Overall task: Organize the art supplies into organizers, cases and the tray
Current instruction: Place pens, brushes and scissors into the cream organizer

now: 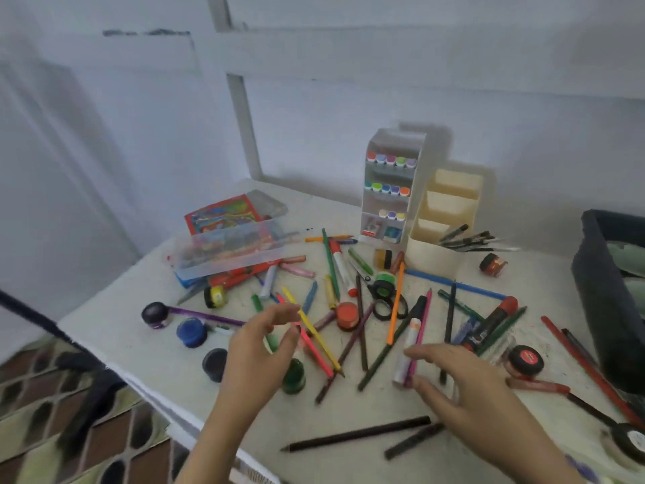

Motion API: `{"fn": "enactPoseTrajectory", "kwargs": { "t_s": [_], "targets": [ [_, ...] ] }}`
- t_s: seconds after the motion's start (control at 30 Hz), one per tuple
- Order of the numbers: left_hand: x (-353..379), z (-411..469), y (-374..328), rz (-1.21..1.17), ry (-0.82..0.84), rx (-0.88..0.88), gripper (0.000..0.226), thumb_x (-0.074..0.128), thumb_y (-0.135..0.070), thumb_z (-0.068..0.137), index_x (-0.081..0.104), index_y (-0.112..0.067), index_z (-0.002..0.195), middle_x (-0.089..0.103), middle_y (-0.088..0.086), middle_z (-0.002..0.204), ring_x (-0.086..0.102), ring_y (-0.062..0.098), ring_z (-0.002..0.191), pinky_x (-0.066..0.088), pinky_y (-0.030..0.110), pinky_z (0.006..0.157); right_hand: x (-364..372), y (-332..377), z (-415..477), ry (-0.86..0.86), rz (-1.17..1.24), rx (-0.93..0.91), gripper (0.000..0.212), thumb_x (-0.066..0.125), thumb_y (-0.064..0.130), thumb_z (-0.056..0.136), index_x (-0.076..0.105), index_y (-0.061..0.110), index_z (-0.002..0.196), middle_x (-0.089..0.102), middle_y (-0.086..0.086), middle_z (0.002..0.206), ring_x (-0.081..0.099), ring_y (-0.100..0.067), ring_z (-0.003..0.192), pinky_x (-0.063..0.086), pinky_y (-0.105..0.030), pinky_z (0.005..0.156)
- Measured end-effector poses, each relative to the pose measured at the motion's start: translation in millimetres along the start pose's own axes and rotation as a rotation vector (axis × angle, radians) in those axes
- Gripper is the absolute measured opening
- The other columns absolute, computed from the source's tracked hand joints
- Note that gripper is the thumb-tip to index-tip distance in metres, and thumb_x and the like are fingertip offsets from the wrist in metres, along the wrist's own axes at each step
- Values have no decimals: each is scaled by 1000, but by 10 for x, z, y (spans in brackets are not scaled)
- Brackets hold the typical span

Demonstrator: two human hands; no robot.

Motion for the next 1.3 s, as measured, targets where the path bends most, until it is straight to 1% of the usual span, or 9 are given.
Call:
{"fn": "enactPoseTrajectory", "kwargs": {
  "t_s": [0.23,0.37,0.6,0.73,0.83,0.93,1.03,1.13,1.3],
  "targets": [
    [-978,661,452,221,-295,-117,30,64,-9,85,65,-15,114,62,-5,104,54,16,102,42,29,89,262,524,1191,-26,172,-19,28,57,29,91,51,41,116,50,28,103,48,12,95,37,-1,73],
    [-1191,1039,924,389,-106,-405,51,61,-29,88,45,-15,134,53,13,132,45,32,122,36,43,101,420,703,1836,-61,342,35,19,56,23,93,60,34,108,59,14,108,54,7,89,40,-3,68],
    [-1173,1411,1150,218,109,-285,54,57,-25,92,36,-21,141,51,1,138,47,18,124,31,25,94,734,767,2339,-123,215,168,27,53,25,93,57,24,120,55,1,113,54,-13,95,39,-25,78],
    [-1143,1579,1200,147,219,-179,58,63,-22,88,37,-28,140,50,-10,135,46,6,122,31,18,95,745,884,2386,-211,51,144,16,53,26,92,56,22,107,54,6,99,49,-9,85,35,-23,67],
    [-1185,1638,1207,184,268,-111,70,72,-20,81,35,-29,140,44,-21,122,42,-4,109,30,-3,79,722,1061,2388,-303,-11,48,2,54,22,90,56,22,90,55,7,88,49,-8,78,36,-20,60],
    [-1217,1675,1355,269,334,-131,86,79,-24,72,29,-28,142,48,-15,130,43,-1,107,32,3,82,719,1387,2392,-428,-89,-133,4,57,20,85,59,19,89,54,4,86,49,-14,81,37,-25,69],
    [-1238,1693,1496,306,354,-174,86,82,-27,67,35,-25,139,52,-7,131,49,8,112,36,13,86,917,1715,2506,-332,-224,-282,33,54,29,83,59,21,115,59,-1,113,53,-19,104,37,-31,88],
    [-1327,1748,1477,305,316,-96,78,82,-27,65,42,-24,132,53,-10,114,52,9,105,35,8,75,1211,1756,2665,-86,-357,-239,53,46,45,90,35,32,140,37,0,145,32,-19,135,16,-44,111],
    [-1694,1735,1423,284,190,-22,81,72,-45,52,44,-31,126,53,-10,110,52,11,103,43,17,79,1336,1573,2727,30,-312,-116,56,44,47,92,19,40,142,20,-2,154,17,-19,142,-5,-53,113]
  ]
}}
Point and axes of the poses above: each hand's wrist, its own z-axis towards the middle knuckle, its own x-axis out of the palm, y = z × x, the point moved 7 cm from there along z, towards the middle knuckle
